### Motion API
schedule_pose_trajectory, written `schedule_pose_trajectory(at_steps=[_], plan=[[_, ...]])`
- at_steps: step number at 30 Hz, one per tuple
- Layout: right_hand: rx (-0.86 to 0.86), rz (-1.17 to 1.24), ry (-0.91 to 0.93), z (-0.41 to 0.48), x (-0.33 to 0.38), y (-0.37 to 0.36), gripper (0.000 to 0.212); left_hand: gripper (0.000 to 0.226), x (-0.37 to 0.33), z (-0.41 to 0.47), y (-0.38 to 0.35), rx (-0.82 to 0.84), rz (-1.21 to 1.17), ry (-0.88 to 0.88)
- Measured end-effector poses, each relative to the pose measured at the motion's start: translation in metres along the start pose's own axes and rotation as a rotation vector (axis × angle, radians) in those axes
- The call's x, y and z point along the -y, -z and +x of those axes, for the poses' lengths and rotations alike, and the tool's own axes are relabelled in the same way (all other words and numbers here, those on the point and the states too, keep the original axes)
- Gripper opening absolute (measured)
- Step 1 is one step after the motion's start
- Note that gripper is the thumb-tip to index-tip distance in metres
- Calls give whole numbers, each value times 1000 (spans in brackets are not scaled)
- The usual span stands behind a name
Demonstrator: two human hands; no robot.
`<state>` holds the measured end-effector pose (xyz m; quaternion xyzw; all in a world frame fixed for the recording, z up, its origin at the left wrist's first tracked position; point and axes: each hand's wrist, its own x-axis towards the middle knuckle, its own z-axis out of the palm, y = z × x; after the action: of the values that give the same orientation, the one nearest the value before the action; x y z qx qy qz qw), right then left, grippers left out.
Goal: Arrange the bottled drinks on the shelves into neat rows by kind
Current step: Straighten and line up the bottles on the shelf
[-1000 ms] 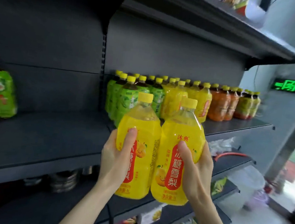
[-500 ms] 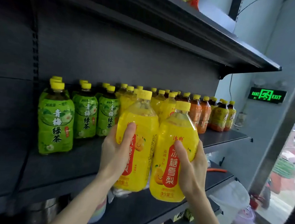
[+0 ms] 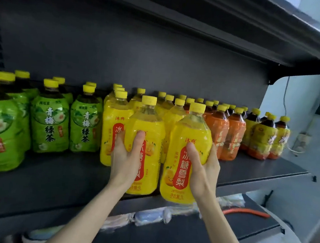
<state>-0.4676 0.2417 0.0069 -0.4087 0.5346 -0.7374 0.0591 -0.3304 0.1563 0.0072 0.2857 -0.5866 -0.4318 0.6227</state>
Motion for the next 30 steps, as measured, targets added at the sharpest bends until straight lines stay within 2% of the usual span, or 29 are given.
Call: schedule_pose_trajectory(at_steps=[4, 8, 13, 19, 22, 25, 27, 30], plan=[[129, 74, -31, 33, -19, 13, 66, 75, 11, 0, -25, -100, 51, -22], [224, 144, -55, 56, -34, 17, 64, 62, 15, -3, -40, -138, 80, -76], [307, 196, -71, 71, -52, 15, 61, 55, 24, 4, -48, -157, 163, -83], [316, 205, -80, 83, -70, 16, 56, 85, 40, 15, -46, -112, 282, -106], [324, 211, -66, 86, -72, 16, 57, 74, 38, 4, -37, -94, 457, -254], [333, 220, -67, 86, -73, 15, 56, 81, 27, 7, -23, 35, 686, -441], [332, 222, -59, 85, -72, 14, 56, 86, 19, 13, -17, 137, 791, -487], [333, 225, -52, 85, -72, 14, 53, 89, 15, 22, -19, 150, 906, -523]])
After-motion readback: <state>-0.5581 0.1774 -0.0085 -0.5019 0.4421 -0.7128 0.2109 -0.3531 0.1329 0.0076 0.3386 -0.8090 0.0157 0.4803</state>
